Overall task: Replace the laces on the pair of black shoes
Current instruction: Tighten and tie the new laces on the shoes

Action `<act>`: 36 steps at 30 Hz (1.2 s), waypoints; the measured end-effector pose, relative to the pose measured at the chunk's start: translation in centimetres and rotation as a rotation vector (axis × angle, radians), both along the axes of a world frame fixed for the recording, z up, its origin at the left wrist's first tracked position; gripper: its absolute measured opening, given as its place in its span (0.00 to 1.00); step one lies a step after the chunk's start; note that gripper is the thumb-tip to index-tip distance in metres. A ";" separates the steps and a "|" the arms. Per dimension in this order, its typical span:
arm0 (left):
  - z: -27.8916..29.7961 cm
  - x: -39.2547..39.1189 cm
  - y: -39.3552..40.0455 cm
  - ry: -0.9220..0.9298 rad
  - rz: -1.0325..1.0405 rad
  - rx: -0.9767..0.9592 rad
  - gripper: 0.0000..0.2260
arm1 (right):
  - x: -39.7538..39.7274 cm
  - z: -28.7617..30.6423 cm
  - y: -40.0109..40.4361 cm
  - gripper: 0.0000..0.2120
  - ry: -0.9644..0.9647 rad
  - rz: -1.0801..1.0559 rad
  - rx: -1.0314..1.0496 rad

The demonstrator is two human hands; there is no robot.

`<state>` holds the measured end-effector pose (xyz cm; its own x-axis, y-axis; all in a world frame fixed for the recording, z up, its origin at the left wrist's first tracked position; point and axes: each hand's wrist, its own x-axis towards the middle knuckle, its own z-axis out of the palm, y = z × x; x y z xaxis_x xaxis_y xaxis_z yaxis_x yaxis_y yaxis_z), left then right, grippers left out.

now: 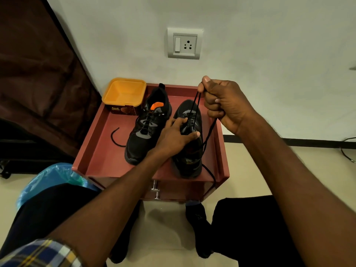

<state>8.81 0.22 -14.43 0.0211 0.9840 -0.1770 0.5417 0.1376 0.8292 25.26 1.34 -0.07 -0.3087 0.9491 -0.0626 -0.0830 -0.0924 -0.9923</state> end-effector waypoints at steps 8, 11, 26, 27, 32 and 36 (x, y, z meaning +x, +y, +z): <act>2.1 -0.7 0.6 0.071 -0.133 -0.048 0.36 | 0.3 1.2 0.2 0.16 0.080 0.036 0.006; 5.1 -1.3 0.7 -0.050 -0.135 0.021 0.25 | 0.5 1.5 -0.1 0.17 -0.026 0.047 0.095; 10.2 -1.6 -0.1 -0.168 -0.002 0.317 0.09 | 0.7 2.2 -1.9 0.14 0.114 0.102 0.120; 10.6 -1.8 -0.3 -0.225 -0.008 0.291 0.07 | 0.4 2.0 -2.2 0.14 0.124 0.099 0.090; 11.0 -3.7 -1.2 -0.418 -0.055 0.189 0.05 | -0.8 -0.3 -3.1 0.11 -0.203 -0.113 0.017; 10.9 -4.7 -1.5 -0.551 -0.046 0.082 0.03 | 0.0 -1.0 -3.3 0.07 -0.463 -0.150 -0.111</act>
<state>4.15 -1.28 -3.54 0.1325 0.9899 -0.0502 0.0287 0.0468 0.9985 25.25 -1.96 -1.10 -0.0848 0.9608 -0.2639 0.3437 -0.2204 -0.9128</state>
